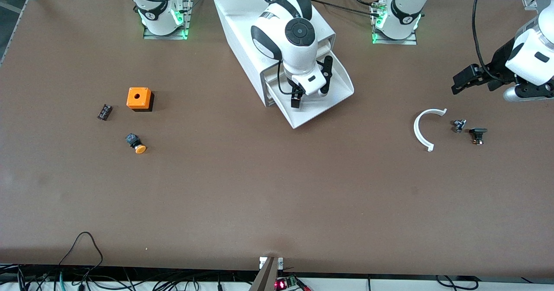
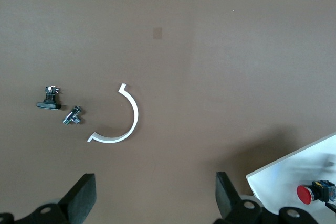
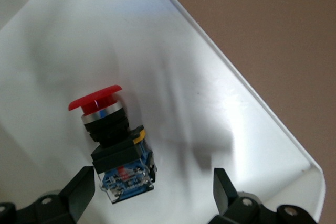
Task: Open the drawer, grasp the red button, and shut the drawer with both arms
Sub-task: 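Close the right gripper on the red mushroom button, then lift the red button out of the drawer with the right gripper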
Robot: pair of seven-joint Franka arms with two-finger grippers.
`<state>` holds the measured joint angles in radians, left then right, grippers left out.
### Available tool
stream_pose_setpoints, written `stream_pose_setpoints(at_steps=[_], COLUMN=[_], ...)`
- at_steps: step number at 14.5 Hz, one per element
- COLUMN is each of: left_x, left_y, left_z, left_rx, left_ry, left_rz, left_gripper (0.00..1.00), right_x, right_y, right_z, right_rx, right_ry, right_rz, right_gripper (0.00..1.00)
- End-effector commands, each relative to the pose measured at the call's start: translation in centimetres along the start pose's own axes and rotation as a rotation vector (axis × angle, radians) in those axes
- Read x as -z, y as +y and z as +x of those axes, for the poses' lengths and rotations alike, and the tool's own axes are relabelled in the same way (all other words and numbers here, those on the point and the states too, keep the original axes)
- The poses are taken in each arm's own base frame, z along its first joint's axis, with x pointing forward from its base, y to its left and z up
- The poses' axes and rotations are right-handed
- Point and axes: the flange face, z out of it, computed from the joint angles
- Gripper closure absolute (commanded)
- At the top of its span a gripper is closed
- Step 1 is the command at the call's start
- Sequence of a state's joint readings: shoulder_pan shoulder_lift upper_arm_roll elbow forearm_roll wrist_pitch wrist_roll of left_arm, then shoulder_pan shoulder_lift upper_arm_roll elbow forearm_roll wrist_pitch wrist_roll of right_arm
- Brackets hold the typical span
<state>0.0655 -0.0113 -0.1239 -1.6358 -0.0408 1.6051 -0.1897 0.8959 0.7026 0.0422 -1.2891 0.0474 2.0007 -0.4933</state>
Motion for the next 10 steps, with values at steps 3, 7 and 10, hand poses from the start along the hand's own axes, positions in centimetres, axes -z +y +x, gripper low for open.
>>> stream_pose_setpoints(at_steps=[3, 7, 10], left_x=[0.4, 0.5, 0.9], left_y=[-0.3, 0.0, 0.6], left_z=[0.3, -0.4, -1.0], left_rx=[0.010, 0.006, -0.006], left_ry=[-0.002, -0.003, 0.005], left_rz=[0.017, 0.019, 0.018], left_gripper=[0.00, 0.00, 0.00], right_x=[0.1, -0.4, -0.5], right_y=[0.2, 0.2, -0.3], right_z=[1.0, 1.3, 1.6], right_rx=[0.016, 0.018, 0.025], right_ry=[0.038, 0.045, 0.042], right_rz=[-0.010, -0.014, -0.017], right_gripper=[0.00, 0.28, 0.44])
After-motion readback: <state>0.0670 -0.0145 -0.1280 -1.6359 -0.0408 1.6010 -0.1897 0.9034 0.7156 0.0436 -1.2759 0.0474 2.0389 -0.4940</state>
